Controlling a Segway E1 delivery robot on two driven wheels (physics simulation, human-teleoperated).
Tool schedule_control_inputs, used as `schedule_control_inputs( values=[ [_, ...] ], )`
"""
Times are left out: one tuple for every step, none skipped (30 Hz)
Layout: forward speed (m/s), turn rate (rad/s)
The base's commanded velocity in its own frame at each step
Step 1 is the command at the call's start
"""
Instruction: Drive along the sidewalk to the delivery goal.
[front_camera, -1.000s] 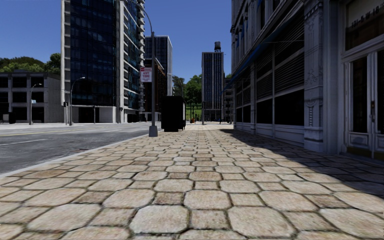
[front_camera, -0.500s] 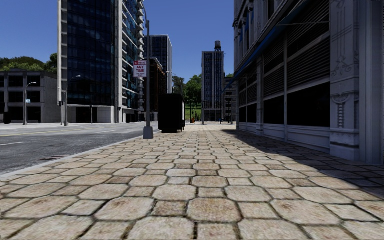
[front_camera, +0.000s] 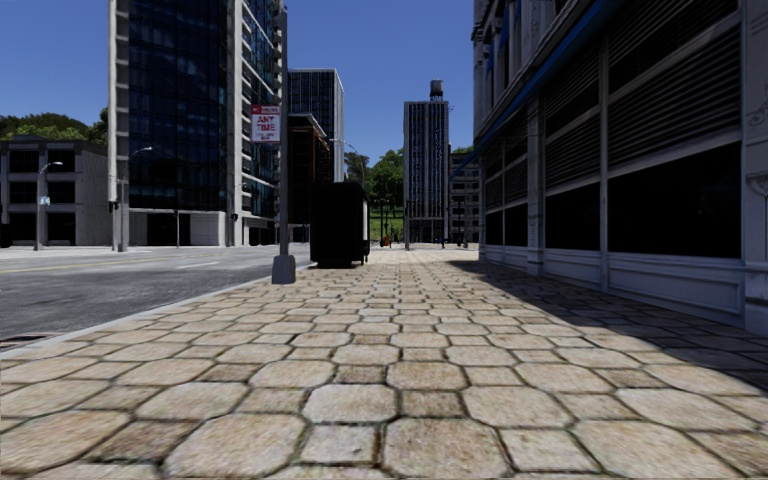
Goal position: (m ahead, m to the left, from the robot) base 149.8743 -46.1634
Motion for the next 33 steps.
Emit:
schedule_control_inputs(
  values=[
    [2.0, 0.0],
    [2.0, 0.0],
    [2.0, 0.0],
    [2.0, 0.0],
    [2.0, 0.0],
    [2.0, 0.0],
    [2.0, 0.0],
    [2.0, 0.0],
    [2.0, 0.0],
    [2.0, 0.0],
    [2.0, 0.0],
    [2.0, 0.0],
    [2.0, 0.0],
    [2.0, 0.0],
    [2.0, 0.0],
    [2.0, 0.0],
    [2.0, 0.0],
    [2.0, 0.0],
    [2.0, 0.0],
    [2.0, 0.0],
    [2.0, 0.0],
    [2.0, 0.0],
    [2.0, 0.0],
    [2.0, 0.0],
    [2.0, 0.0],
    [2.0, 0.0],
    [2.0, 0.0],
    [2.0, 0.0],
    [2.0, 0.0],
    [2.0, 0.0],
    [2.0, 0.0],
    [2.0, 0.0],
    [2.0, 0.0]
  ],
)
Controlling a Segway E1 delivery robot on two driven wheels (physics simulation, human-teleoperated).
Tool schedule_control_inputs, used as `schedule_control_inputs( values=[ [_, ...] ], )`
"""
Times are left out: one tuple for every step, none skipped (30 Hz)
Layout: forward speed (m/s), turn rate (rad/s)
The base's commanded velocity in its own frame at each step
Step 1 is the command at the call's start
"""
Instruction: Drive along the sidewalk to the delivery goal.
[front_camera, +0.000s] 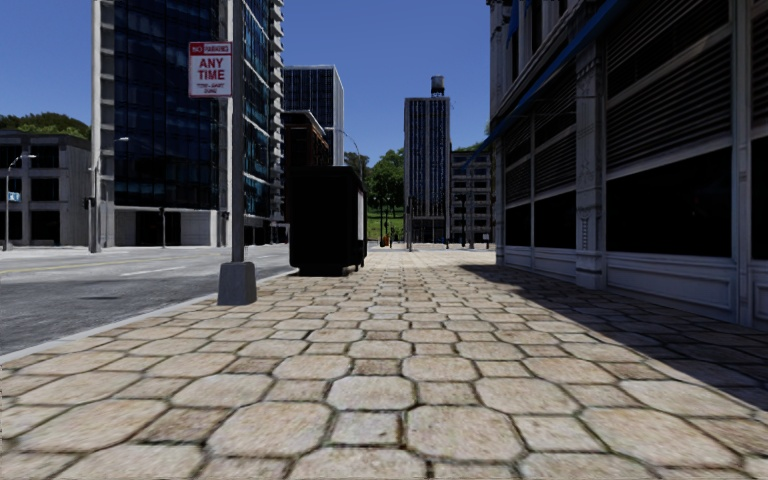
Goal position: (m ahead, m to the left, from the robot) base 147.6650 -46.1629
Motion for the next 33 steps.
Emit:
schedule_control_inputs(
  values=[
    [2.0, 0.0],
    [2.0, 0.0],
    [2.0, 0.0],
    [2.0, 0.0],
    [2.0, 0.0],
    [2.0, 0.0],
    [2.0, 0.0],
    [2.0, 0.0],
    [2.0, 0.0],
    [2.0, 0.0],
    [2.0, 0.0],
    [2.0, 0.0],
    [2.0, 0.0],
    [2.0, 0.0],
    [2.0, 0.0],
    [2.0, 0.0],
    [2.0, 0.0],
    [2.0, 0.0],
    [2.0, -0.45],
    [2.0, -0.64],
    [2.0, -0.7],
    [2.0, -0.7],
    [2.0, -0.67],
    [2.0, -0.55],
    [2.0, -0.27],
    [2.0, -0.07],
    [2.0, 0.0],
    [2.0, 0.0],
    [2.0, 0.0],
    [2.0, 0.0],
    [2.0, 0.0],
    [2.0, 0.0],
    [2.0, 0.0]
  ],
)
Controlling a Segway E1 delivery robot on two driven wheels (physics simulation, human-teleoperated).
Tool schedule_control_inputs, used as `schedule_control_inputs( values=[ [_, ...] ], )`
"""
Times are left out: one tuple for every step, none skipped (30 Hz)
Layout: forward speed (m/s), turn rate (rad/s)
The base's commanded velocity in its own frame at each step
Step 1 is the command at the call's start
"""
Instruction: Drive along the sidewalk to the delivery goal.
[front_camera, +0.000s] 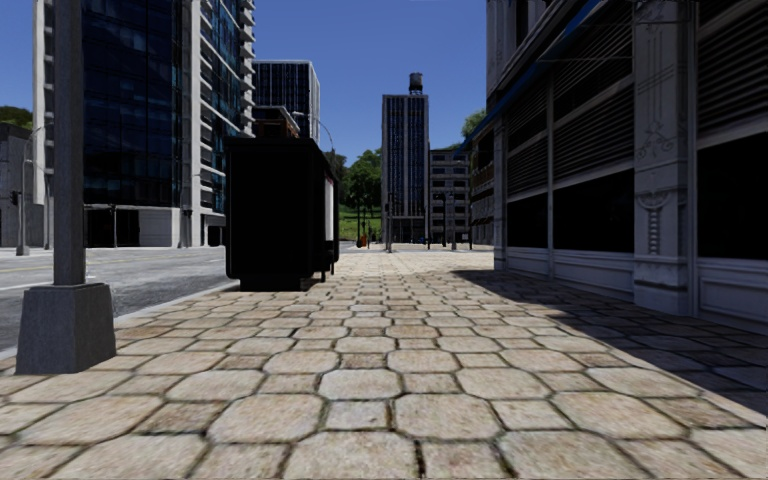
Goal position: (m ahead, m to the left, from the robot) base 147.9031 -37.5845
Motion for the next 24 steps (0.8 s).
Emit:
schedule_control_inputs(
  values=[
    [2.0, 0.0],
    [2.0, 0.0],
    [2.0, 0.0],
    [2.0, 0.0],
    [2.0, 0.0],
    [2.0, -0.01],
    [2.0, -0.07],
    [2.0, -0.13],
    [2.0, -0.27],
    [2.0, -0.34],
    [2.0, -0.37],
    [2.0, -0.37],
    [2.0, -0.37],
    [2.0, -0.37],
    [2.0, -0.37],
    [2.0, -0.37],
    [2.0, -0.37],
    [2.0, -0.37],
    [2.0, -0.37],
    [2.0, -0.37],
    [2.0, -0.35],
    [2.0, -0.24],
    [2.0, -0.02],
    [2.0, 0.0]
  ],
)
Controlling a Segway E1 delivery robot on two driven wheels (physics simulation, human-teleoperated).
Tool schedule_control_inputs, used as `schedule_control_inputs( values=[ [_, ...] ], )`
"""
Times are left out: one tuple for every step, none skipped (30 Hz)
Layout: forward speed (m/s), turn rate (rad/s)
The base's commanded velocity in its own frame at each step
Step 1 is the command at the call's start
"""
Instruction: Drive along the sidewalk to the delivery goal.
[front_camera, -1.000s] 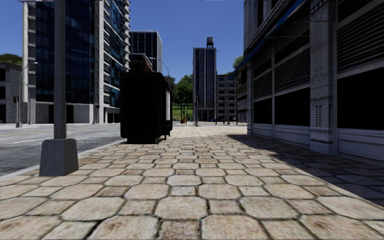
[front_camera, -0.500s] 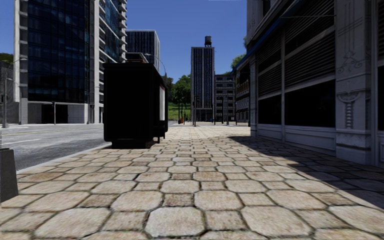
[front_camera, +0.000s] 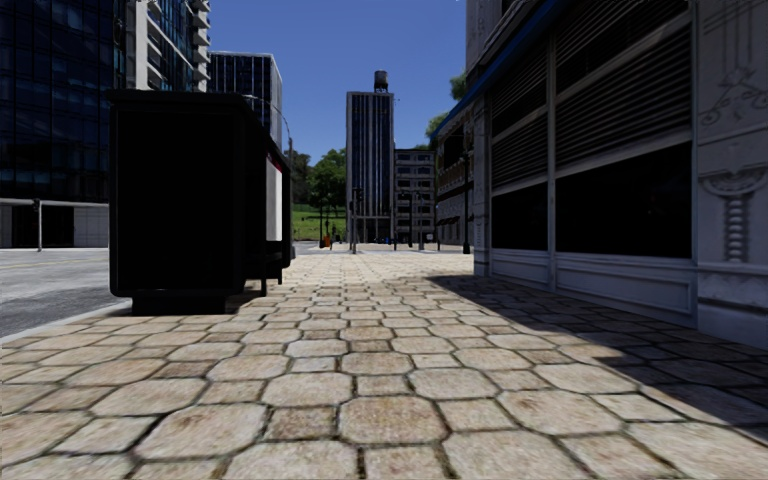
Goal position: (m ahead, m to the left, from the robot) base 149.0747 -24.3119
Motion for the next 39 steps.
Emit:
schedule_control_inputs(
  values=[
    [2.0, 0.0],
    [2.0, 0.0],
    [2.0, 0.0],
    [2.0, 0.0],
    [2.0, 0.0],
    [2.0, 0.0],
    [2.0, 0.0],
    [2.0, 0.0],
    [2.0, 0.0],
    [2.0, 0.0],
    [2.0, 0.0],
    [2.0, 0.0],
    [2.0, 0.0],
    [2.0, 0.0],
    [2.0, 0.0],
    [2.0, 0.0],
    [2.0, 0.0],
    [2.0, 0.0],
    [2.0, 0.0],
    [2.0, 0.0],
    [2.0, 0.0],
    [2.0, 0.0],
    [2.0, 0.0],
    [2.0, 0.0],
    [2.0, 0.0],
    [2.0, 0.0],
    [2.0, 0.0],
    [2.0, 0.0],
    [2.0, 0.0],
    [2.0, 0.0],
    [2.0, 0.0],
    [2.0, 0.0],
    [2.0, 0.0],
    [2.0, 0.0],
    [2.0, 0.0],
    [2.0, 0.0],
    [2.0, 0.0],
    [2.0, 0.0],
    [2.0, 0.0]
  ],
)
